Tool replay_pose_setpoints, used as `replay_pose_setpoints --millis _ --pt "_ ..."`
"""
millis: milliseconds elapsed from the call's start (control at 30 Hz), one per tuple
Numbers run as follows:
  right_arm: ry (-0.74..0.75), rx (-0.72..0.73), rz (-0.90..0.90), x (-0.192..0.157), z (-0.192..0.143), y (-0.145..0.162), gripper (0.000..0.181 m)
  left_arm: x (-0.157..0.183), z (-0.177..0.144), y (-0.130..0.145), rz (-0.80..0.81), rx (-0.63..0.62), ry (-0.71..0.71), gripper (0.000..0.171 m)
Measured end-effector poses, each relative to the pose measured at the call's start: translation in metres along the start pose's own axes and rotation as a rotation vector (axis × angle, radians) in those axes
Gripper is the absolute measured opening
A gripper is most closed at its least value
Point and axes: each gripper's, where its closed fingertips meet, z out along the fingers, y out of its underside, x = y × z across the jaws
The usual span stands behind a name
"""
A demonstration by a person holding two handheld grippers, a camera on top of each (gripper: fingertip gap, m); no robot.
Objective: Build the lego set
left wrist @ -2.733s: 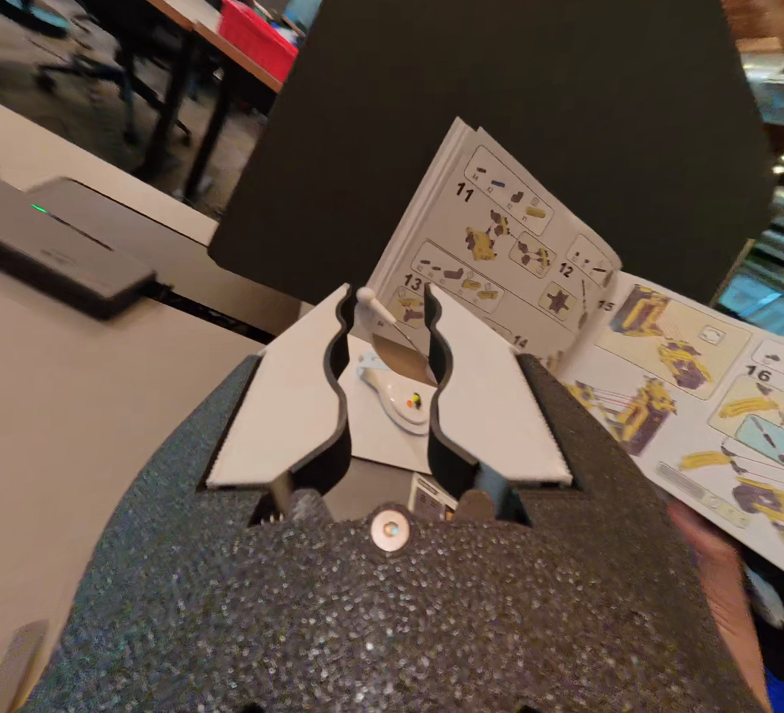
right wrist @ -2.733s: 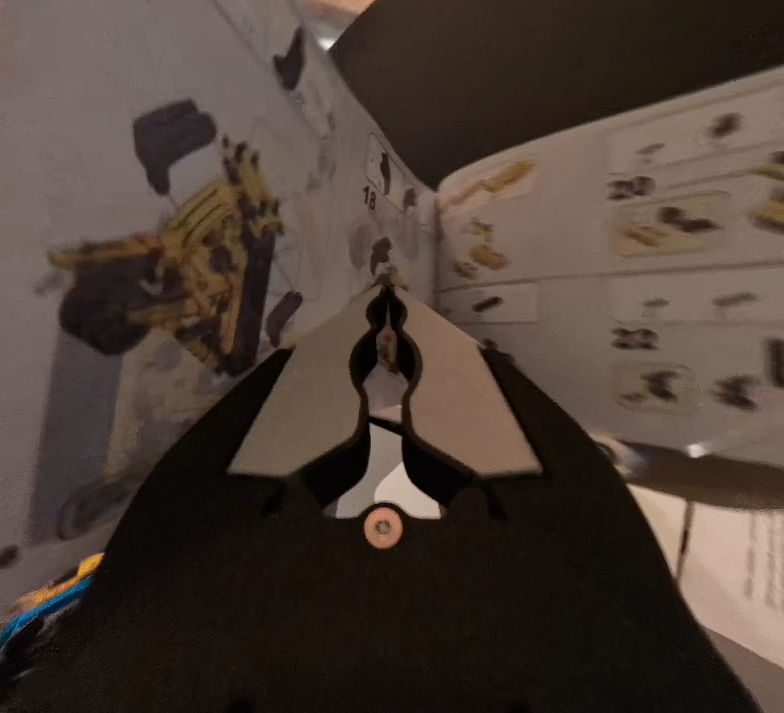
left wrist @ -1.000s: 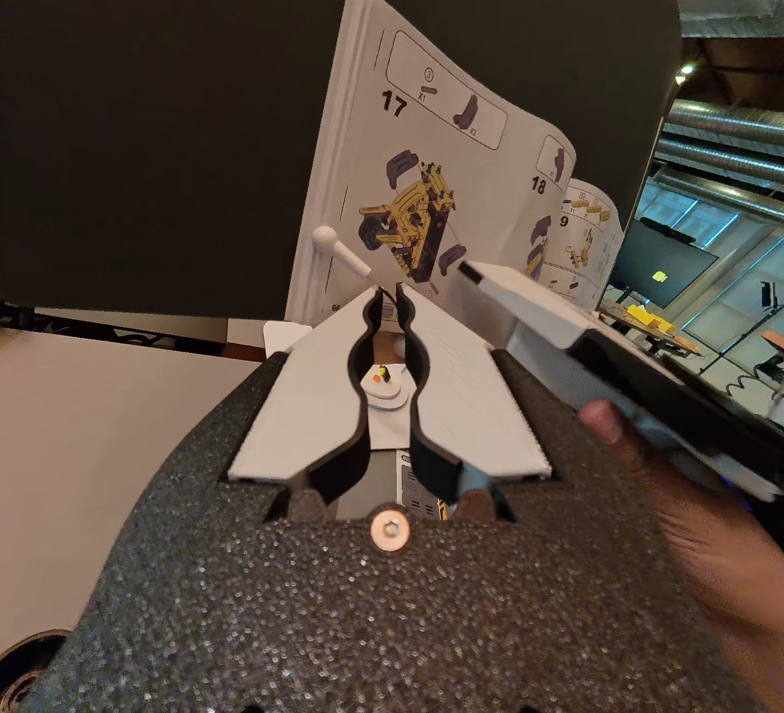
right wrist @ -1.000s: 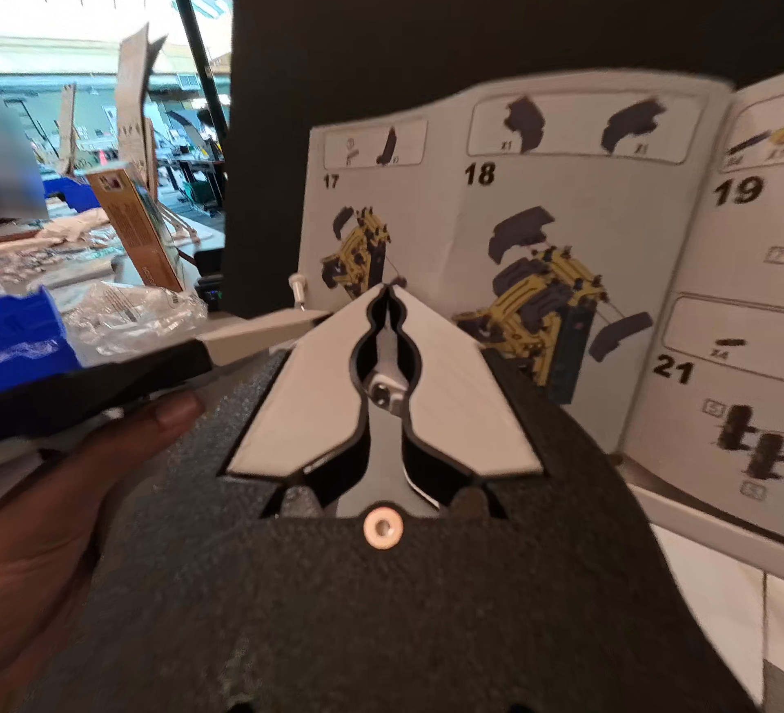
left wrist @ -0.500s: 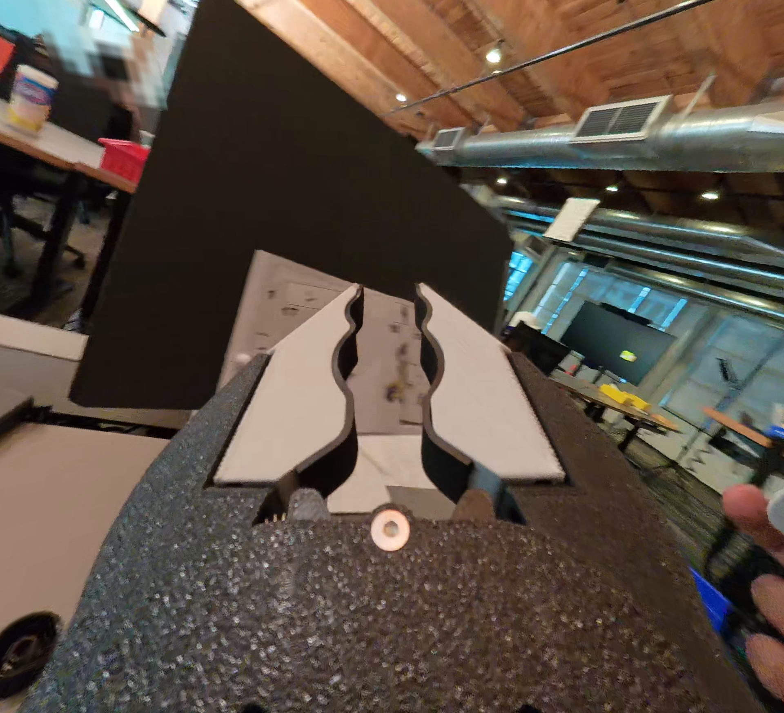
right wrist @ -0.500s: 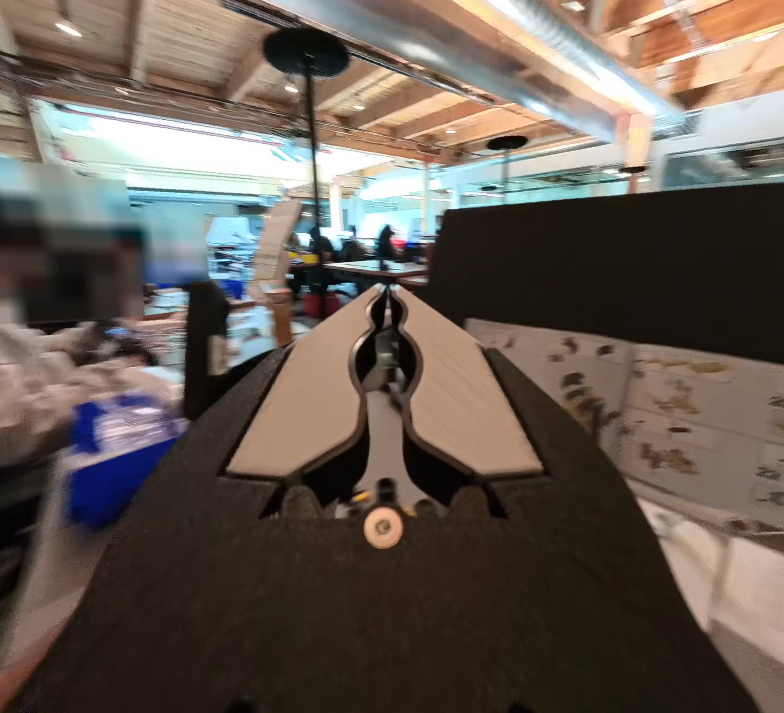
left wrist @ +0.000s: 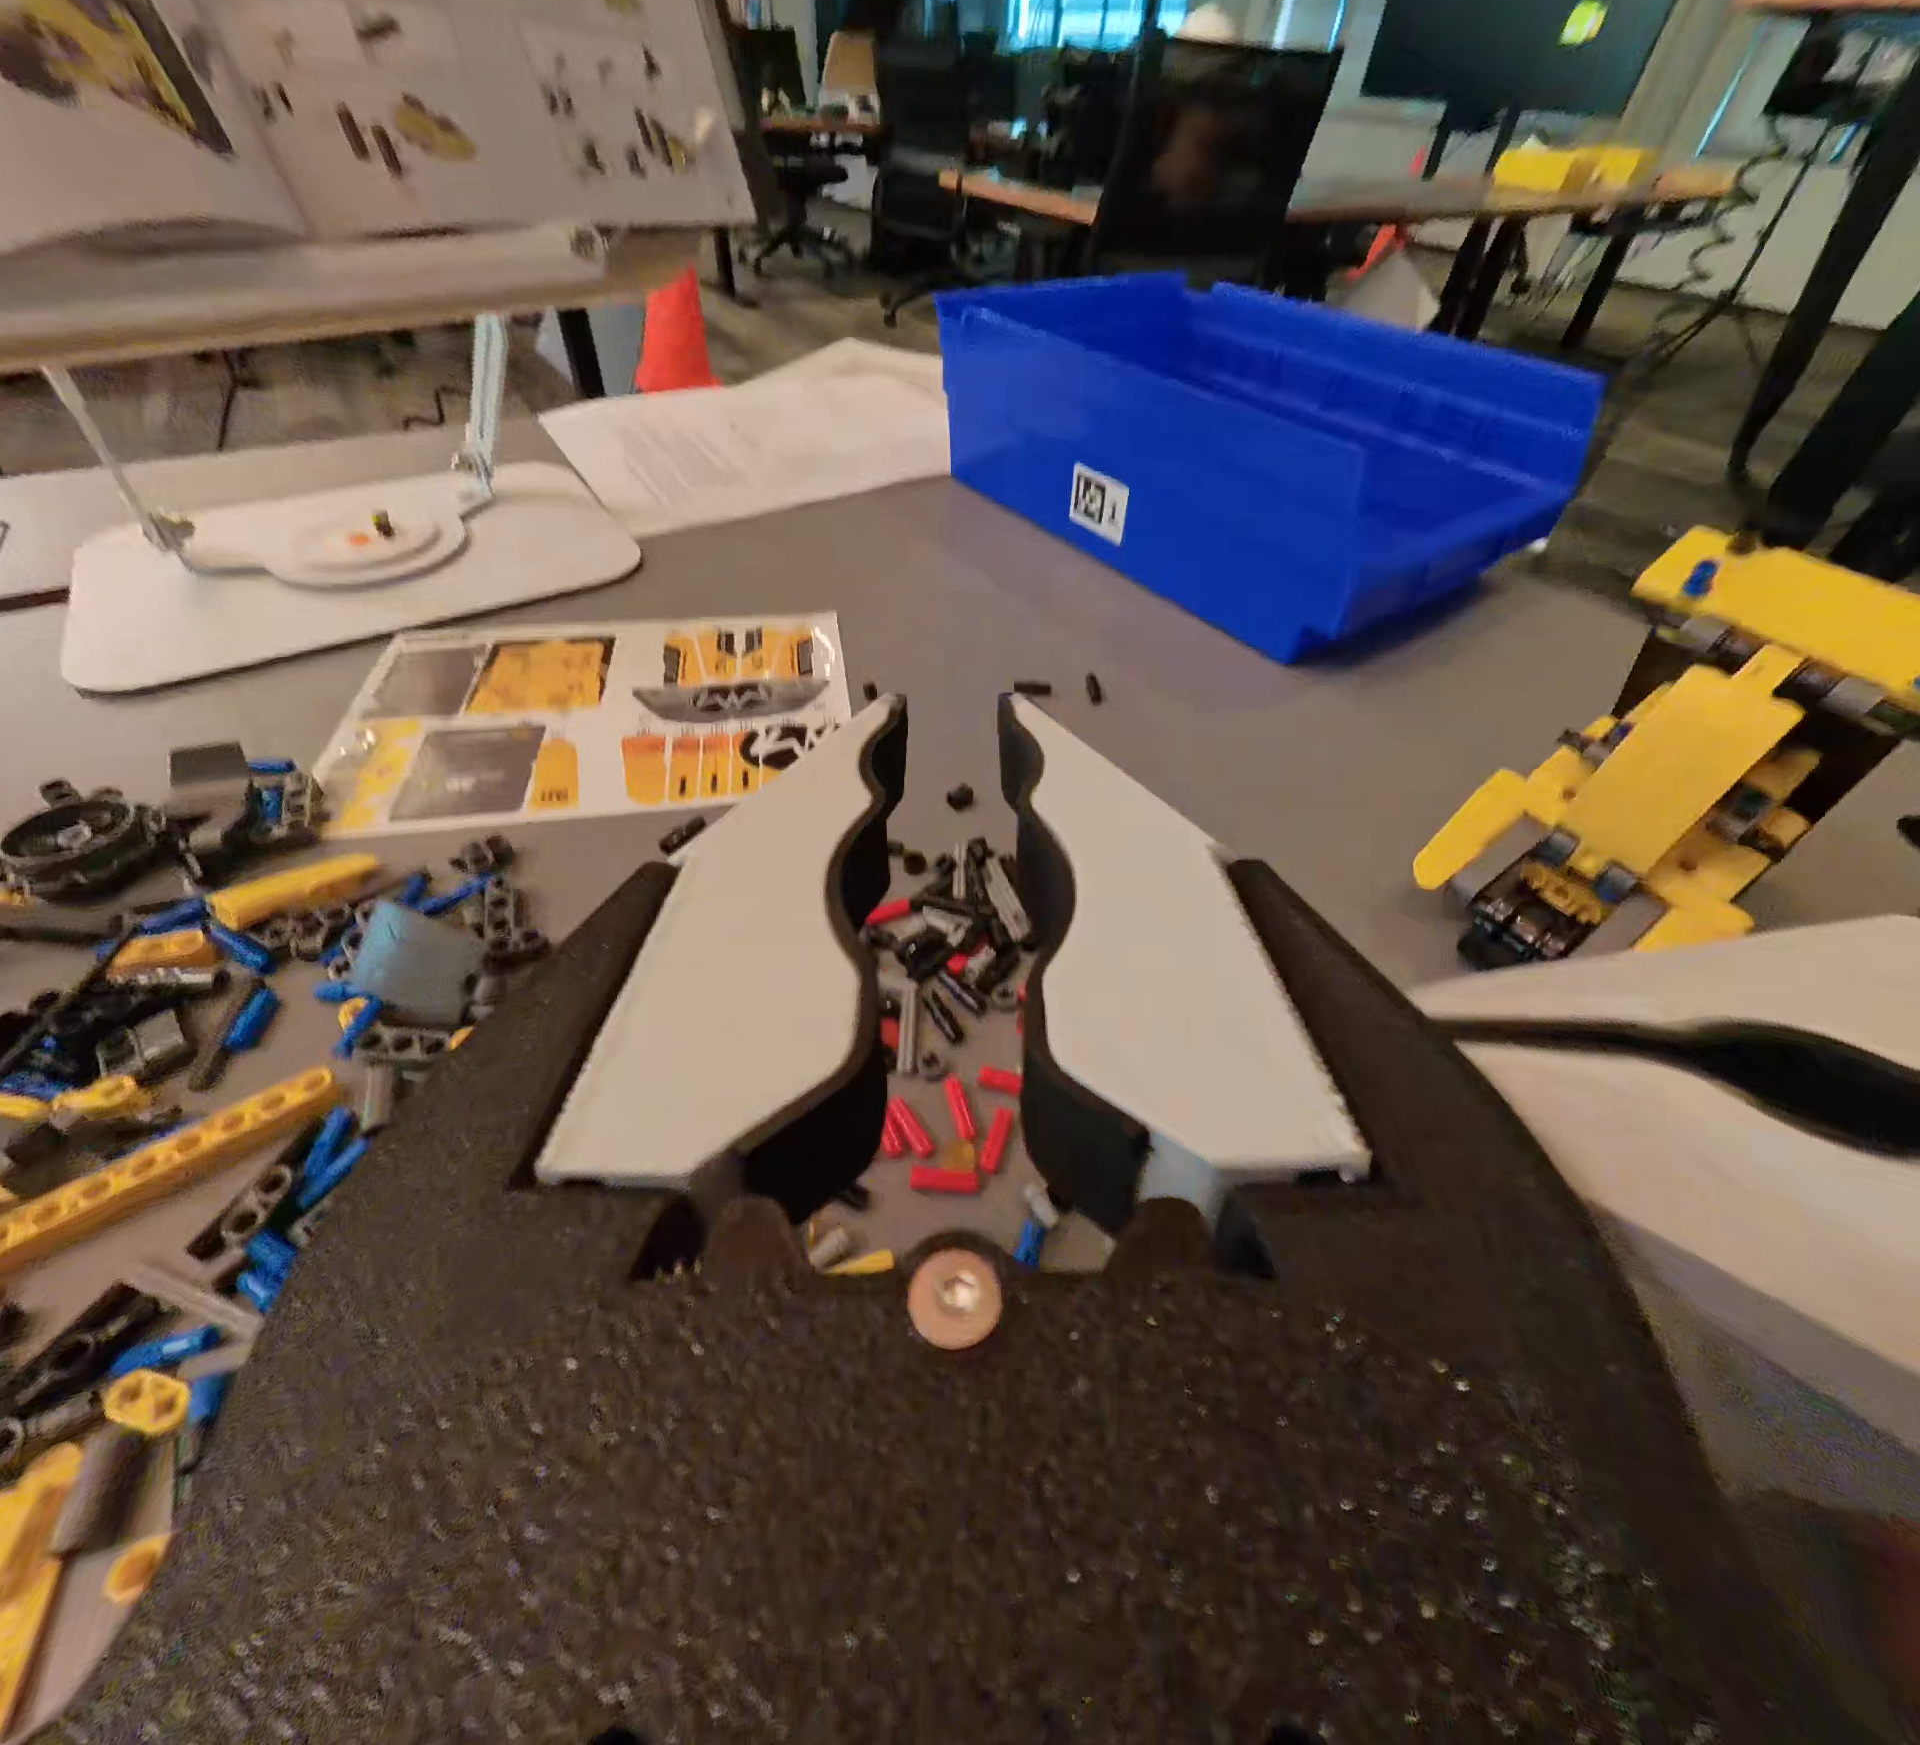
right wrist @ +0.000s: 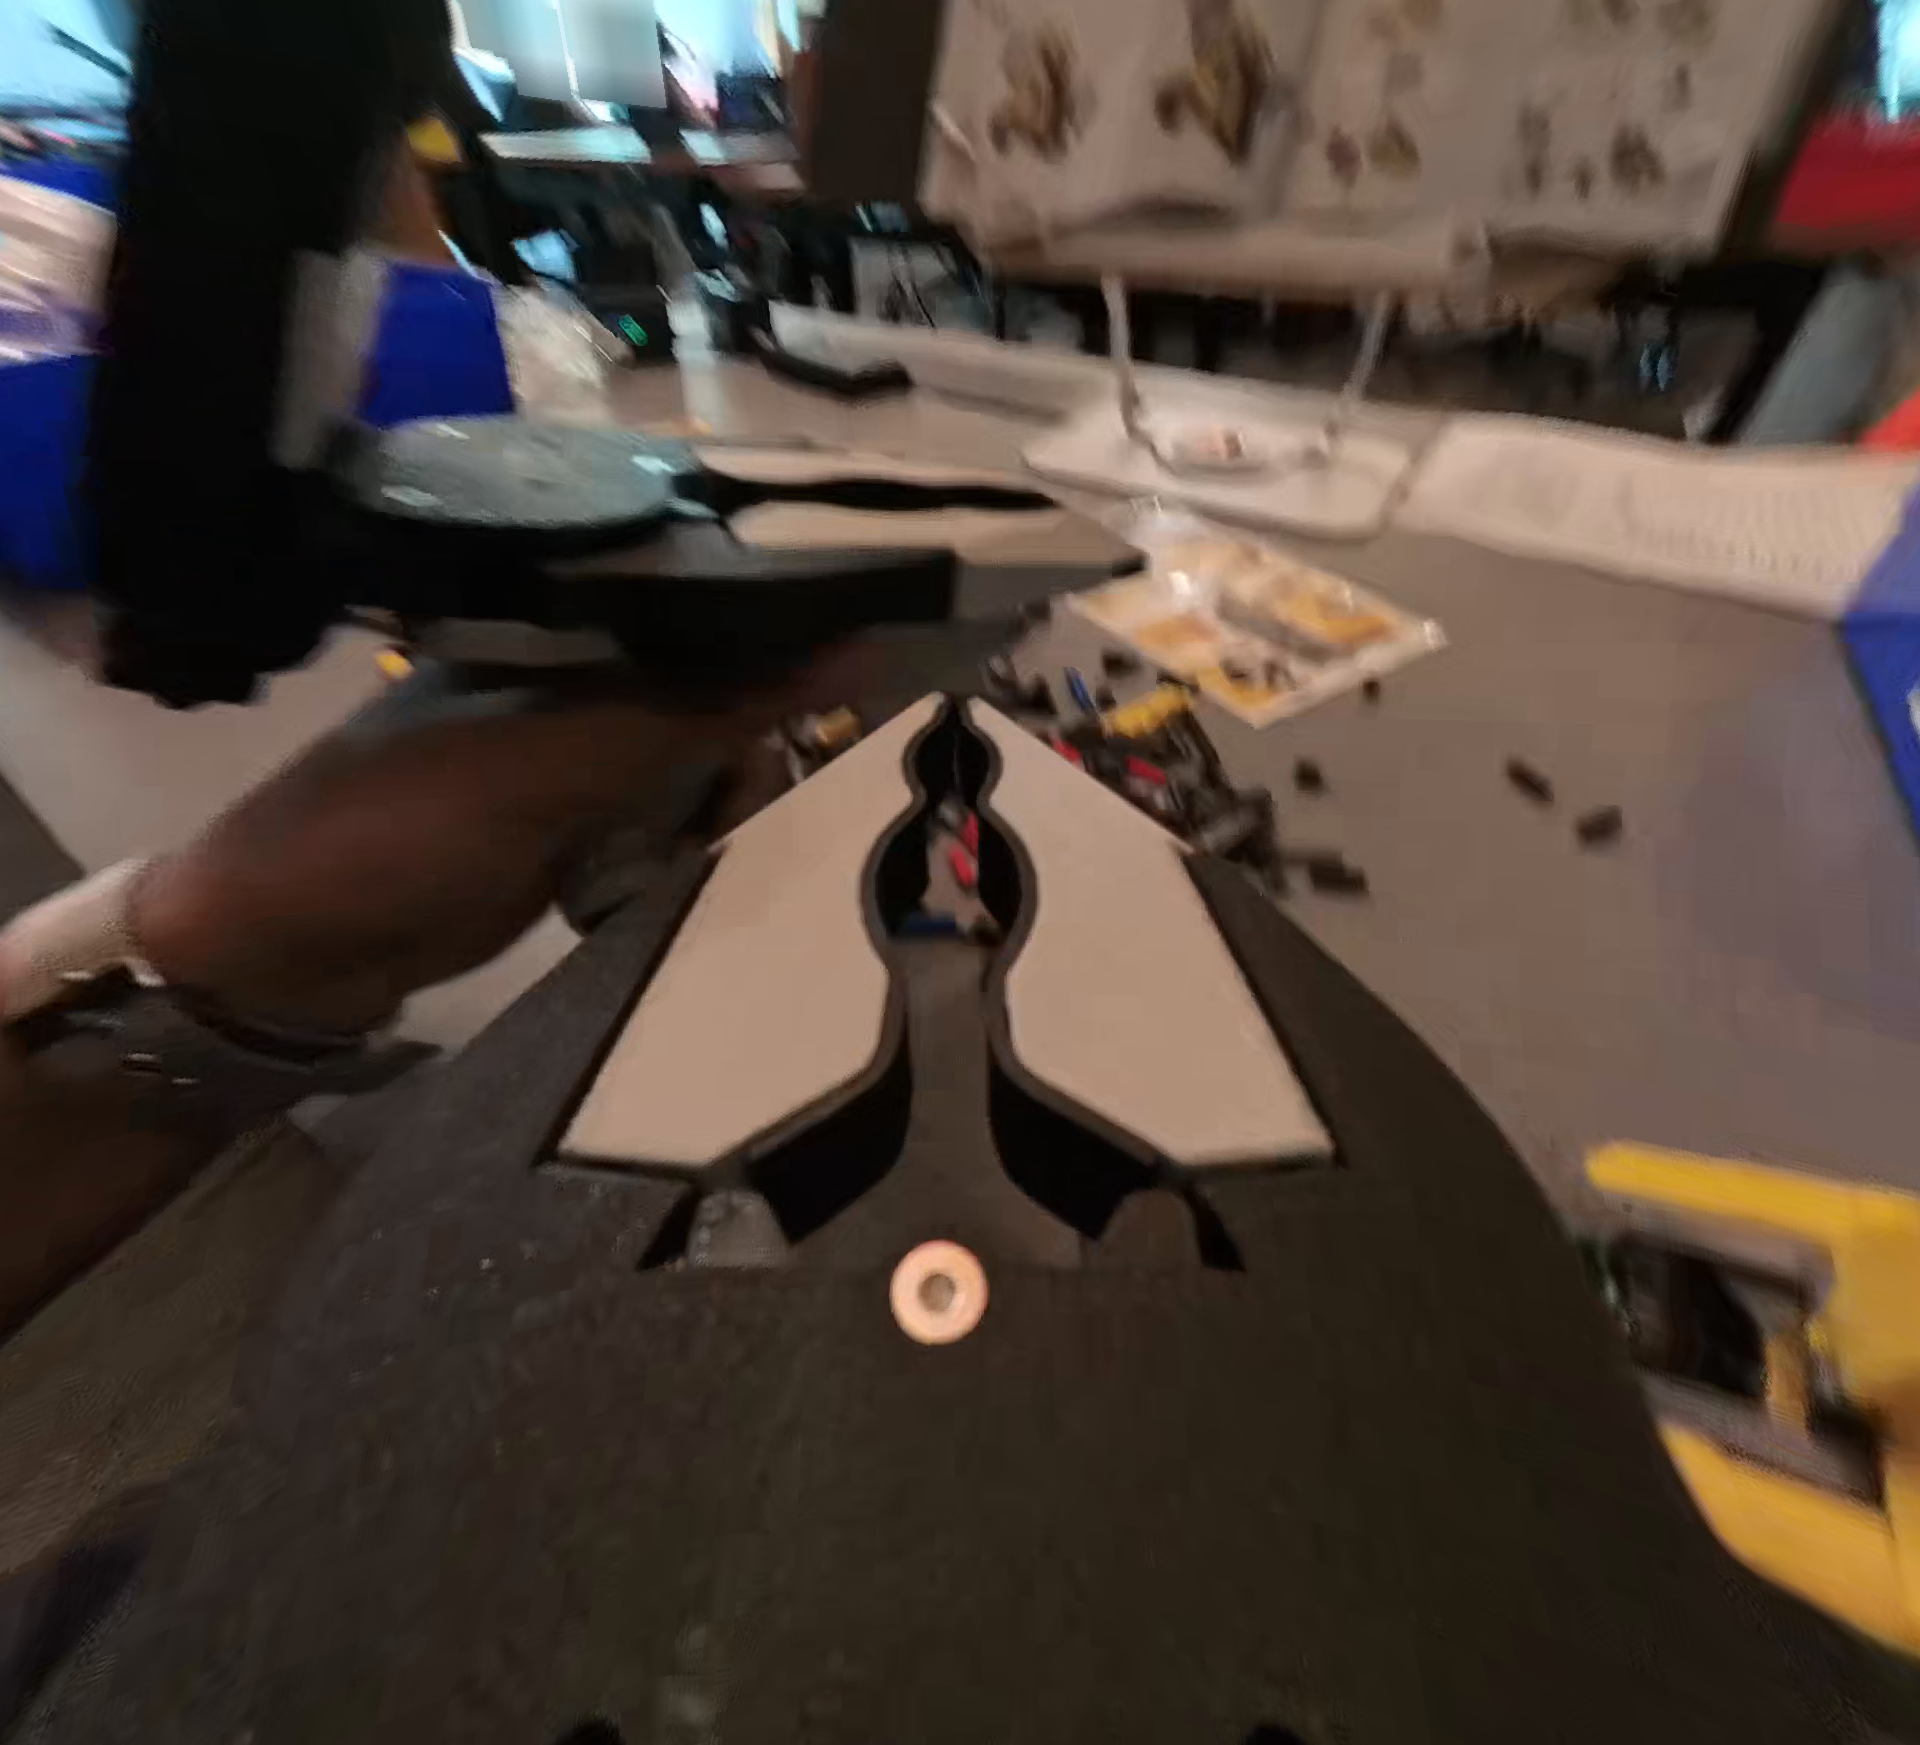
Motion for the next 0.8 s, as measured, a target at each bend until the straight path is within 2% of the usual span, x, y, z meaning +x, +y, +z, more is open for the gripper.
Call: replay_pose_setpoints --millis 100,167,267,400,467,533,600,700,800 --pt "0.012 -0.094 0.088 0.015 -0.001 0.029 0.0 -0.002 0.004 0.023 -0.016 -0.111 -0.004 0.016" --pt "-0.013 -0.092 0.125 0.018 -0.002 0.03 0.0 -0.001 0.006 0.028 -0.06 -0.141 0.047 0.017" --pt "0.042 -0.082 0.078 0.033 -0.001 0.029 0.0 0.015 0.007 0.022 -0.09 -0.121 0.183 0.017" --pt "0.022 -0.107 0.056 0.034 0.006 0.032 0.0 0.021 0.012 0.011 -0.084 -0.089 0.235 0.015" --pt "-0.022 -0.131 0.11 0.034 0.009 0.035 0.003 0.017 0.016 0.004 -0.123 -0.092 0.233 0.01" --pt "-0.045 -0.15 0.164 0.036 0.011 0.038 0.015 0.008 0.018 -0.004 -0.151 -0.087 0.221 0.008" --pt "-0.051 -0.14 0.175 0.036 0.01 0.037 0.016 -0.003 0.021 -0.012 -0.173 -0.074 0.203 0.007" --pt "-0.038 -0.119 0.091 0.03 0.008 0.033 0.017 -0.013 0.026 -0.018 -0.208 -0.052 0.213 0.007" --pt "-0.025 -0.144 -0.014 0.022 0.01 0.036 0.017 -0.019 0.031 -0.012 -0.231 -0.069 0.205 0.007"
